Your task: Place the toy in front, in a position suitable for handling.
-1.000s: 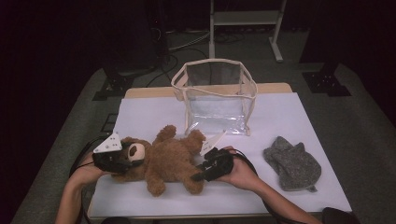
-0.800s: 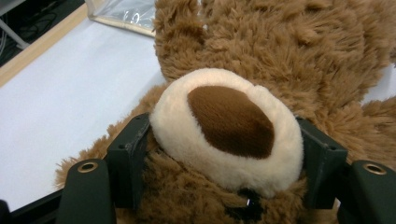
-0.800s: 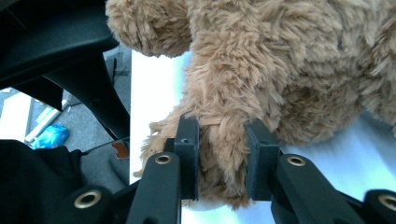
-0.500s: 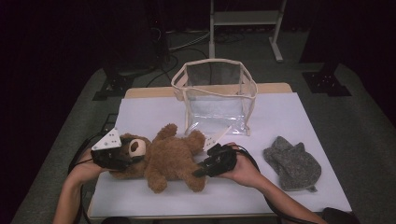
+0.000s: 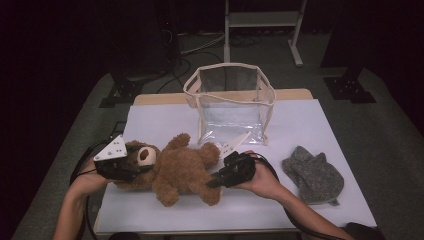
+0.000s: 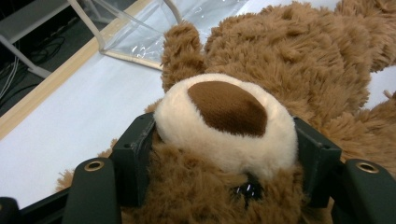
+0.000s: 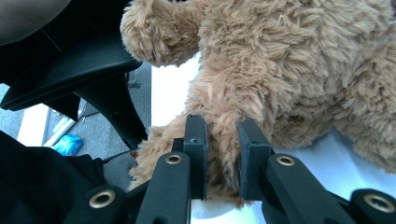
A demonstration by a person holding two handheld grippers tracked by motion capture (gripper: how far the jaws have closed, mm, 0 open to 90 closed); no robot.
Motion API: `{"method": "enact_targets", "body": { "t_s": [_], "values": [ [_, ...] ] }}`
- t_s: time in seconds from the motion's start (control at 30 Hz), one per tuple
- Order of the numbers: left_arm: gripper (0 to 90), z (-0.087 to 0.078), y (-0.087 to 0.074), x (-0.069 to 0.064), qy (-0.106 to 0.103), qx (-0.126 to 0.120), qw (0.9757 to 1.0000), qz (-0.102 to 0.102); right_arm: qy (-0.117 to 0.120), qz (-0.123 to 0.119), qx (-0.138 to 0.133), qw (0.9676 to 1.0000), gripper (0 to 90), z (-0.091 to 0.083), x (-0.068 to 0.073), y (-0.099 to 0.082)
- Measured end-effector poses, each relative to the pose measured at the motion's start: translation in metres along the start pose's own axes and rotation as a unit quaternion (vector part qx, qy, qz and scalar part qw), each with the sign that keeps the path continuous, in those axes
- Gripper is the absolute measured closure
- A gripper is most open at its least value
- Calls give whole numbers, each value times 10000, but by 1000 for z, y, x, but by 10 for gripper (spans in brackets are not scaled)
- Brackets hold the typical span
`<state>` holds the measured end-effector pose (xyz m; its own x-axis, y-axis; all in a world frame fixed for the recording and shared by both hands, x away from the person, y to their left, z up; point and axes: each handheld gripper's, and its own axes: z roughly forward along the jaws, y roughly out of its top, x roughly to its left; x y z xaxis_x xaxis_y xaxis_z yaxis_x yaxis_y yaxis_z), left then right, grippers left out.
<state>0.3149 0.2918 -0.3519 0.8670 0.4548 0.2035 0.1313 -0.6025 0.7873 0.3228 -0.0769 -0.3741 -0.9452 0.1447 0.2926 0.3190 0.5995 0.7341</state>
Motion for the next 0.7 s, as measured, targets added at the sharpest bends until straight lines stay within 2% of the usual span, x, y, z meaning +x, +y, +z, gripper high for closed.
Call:
{"method": "enact_targets", "body": {
  "t_s": [0.43, 0.7],
  "values": [
    [349, -4, 6, 0, 1, -181, 9998, -1, 77, 59, -86, 9999, 773, -9, 3, 4],
    [349, -1, 15, -1, -49, -270, 9996, 87, 46, 33, -88, 9999, 773, -20, 5, 5]
  ]
}}
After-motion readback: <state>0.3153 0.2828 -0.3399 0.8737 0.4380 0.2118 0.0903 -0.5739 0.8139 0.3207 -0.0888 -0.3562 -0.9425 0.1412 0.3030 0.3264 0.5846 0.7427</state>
